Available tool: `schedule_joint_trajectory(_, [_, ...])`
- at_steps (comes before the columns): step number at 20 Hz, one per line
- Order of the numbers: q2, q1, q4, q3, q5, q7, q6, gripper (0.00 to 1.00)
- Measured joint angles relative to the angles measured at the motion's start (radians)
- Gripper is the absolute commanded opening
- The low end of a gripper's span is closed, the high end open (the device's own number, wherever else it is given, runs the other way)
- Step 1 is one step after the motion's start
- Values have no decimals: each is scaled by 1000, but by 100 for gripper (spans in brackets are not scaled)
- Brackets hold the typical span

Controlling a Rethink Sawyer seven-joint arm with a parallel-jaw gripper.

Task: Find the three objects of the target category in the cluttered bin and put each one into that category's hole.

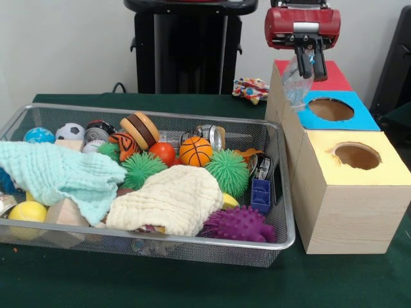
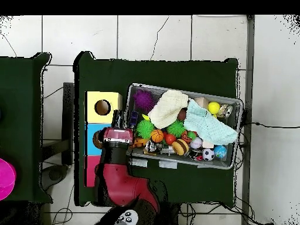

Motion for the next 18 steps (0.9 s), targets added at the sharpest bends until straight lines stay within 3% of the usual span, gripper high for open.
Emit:
schedule_joint_trajectory(5, [35,55,19,-19,63,0,-24,0])
schedule_joint_trajectory(18, [116,60,21,-35,85,0,-24,0])
